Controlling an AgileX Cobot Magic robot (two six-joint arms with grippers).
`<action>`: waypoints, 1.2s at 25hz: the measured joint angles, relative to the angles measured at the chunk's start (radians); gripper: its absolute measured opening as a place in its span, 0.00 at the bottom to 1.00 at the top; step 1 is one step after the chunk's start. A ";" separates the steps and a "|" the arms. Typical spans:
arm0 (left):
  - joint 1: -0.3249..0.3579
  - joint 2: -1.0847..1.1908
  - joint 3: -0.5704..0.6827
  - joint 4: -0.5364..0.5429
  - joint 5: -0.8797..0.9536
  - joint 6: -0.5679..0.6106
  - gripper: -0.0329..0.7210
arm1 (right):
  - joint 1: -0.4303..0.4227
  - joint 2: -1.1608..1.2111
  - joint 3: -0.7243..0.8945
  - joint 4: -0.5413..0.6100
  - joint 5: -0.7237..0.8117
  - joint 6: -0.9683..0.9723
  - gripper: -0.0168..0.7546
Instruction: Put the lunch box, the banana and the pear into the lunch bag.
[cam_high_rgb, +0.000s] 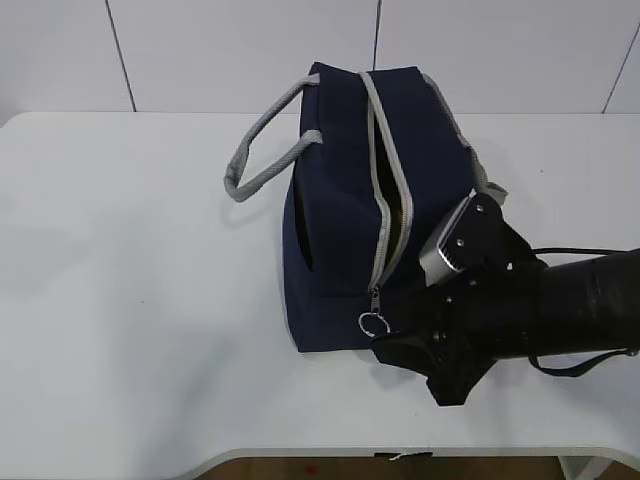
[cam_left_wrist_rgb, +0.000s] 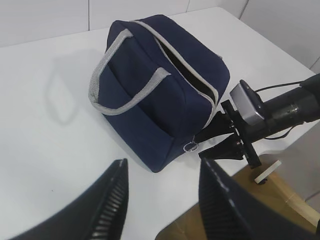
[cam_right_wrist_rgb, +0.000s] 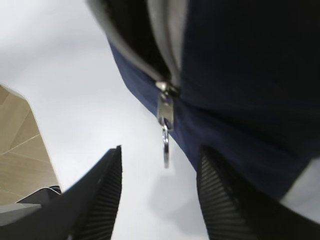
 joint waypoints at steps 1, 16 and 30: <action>0.000 0.000 0.000 0.000 0.000 0.000 0.51 | 0.000 0.000 -0.002 0.000 0.001 -0.002 0.53; 0.000 0.000 0.000 -0.011 0.000 0.000 0.51 | 0.000 0.074 -0.041 0.000 0.045 -0.024 0.50; 0.000 0.000 0.000 -0.014 0.000 0.000 0.51 | 0.000 0.086 -0.072 0.000 0.033 -0.024 0.22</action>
